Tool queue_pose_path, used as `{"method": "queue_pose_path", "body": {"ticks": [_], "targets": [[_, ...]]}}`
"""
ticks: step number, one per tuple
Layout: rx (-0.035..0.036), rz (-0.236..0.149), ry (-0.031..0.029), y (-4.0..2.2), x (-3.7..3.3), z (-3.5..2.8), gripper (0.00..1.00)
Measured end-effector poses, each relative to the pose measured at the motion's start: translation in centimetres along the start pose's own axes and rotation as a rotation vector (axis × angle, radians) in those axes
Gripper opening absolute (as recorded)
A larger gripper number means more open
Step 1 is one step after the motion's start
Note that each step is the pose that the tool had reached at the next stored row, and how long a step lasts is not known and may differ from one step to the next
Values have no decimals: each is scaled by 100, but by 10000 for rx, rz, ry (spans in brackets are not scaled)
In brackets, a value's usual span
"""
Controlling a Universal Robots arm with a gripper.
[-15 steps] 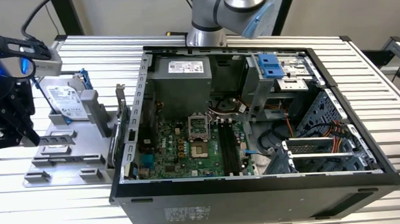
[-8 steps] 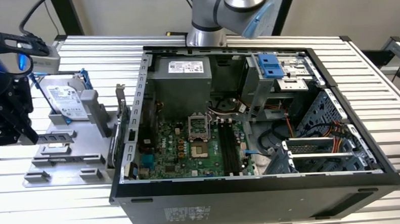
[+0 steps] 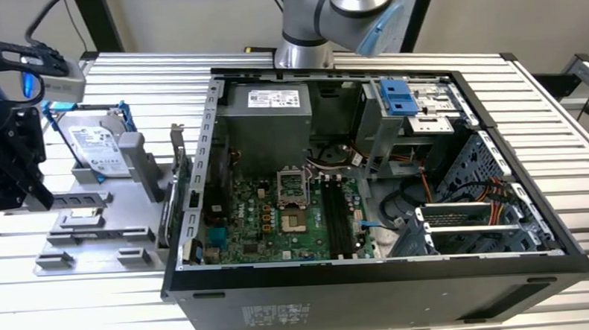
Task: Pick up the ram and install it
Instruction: 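Pick up the ram and move it above insertion slot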
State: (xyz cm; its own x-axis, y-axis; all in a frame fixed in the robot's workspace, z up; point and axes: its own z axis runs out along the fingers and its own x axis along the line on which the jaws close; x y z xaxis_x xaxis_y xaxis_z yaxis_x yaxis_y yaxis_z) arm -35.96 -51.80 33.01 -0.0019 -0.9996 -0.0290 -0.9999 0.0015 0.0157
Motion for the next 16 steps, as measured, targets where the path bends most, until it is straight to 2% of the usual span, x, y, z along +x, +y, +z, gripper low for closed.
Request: {"method": "queue_pose_path", "body": {"ticks": [16], "targets": [[1,0,-1,1,-2,-52,0]]}}
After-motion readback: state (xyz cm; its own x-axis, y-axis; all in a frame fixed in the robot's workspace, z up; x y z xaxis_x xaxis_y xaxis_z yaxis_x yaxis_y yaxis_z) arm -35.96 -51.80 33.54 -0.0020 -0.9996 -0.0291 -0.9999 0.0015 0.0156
